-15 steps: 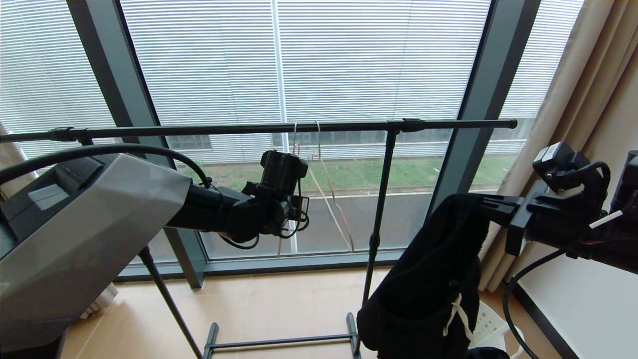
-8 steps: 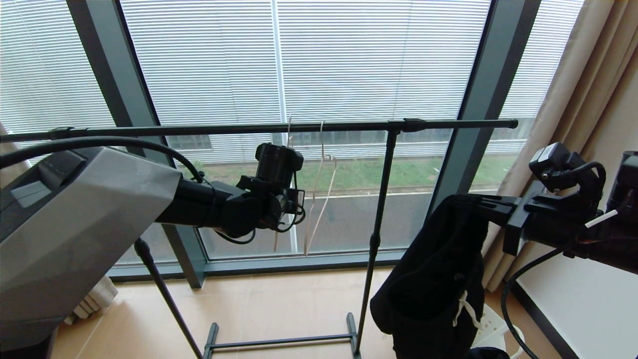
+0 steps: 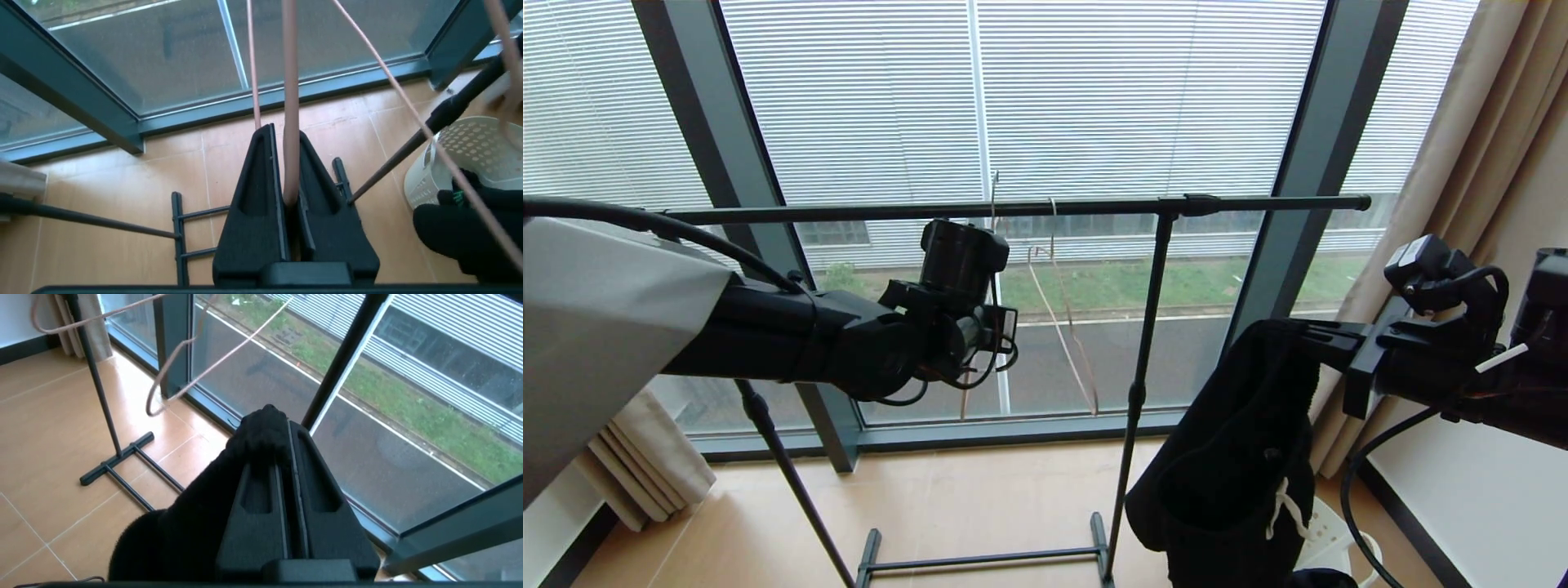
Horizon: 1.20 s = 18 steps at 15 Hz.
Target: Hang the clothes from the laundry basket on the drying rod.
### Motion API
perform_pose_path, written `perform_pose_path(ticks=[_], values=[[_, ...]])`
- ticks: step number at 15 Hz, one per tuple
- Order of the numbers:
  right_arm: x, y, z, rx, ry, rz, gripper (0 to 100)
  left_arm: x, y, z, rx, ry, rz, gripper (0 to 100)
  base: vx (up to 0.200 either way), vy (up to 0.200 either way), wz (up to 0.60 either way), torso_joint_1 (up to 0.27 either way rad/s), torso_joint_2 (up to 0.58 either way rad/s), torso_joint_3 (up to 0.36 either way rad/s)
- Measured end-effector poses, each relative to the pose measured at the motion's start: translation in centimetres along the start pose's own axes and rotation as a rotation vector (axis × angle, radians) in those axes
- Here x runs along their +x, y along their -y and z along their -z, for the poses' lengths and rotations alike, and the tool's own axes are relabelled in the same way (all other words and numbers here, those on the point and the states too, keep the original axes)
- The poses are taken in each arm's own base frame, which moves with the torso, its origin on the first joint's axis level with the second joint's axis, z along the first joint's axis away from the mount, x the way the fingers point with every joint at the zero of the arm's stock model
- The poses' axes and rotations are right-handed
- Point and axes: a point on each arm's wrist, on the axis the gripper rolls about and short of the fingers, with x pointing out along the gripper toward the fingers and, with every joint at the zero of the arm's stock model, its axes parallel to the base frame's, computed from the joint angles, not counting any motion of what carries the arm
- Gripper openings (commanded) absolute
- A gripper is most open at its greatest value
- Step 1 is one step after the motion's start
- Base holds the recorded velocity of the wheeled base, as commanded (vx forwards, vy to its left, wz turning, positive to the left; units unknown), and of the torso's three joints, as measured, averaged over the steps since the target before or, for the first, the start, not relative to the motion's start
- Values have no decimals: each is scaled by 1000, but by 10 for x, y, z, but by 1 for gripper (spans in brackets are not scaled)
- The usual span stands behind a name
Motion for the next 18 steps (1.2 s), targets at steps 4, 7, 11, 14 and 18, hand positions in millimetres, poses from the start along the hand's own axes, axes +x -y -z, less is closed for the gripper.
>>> perform_pose_path(ticks=[4,7,11,14,18], values=[[0,0,0,0,-1,-1,0,-17,-7,4,2,-7,6,0,0,0,0,0,0,0],[0,0,0,0,-1,-1,0,-25,-11,5,-4,9,12,0,0,0,0,0,0,0],[0,0,1,1,-2,-1,0,-39,-14,12,9,-3,22,0,0,0,0,0,0,0],[0,0,1,0,-2,-1,0,-49,-14,17,22,-13,32,0,0,0,0,0,0,0],[-2,-2,-1,-9,3,-1,0,-66,-16,28,43,-31,50,0,0,0,0,0,0,0]])
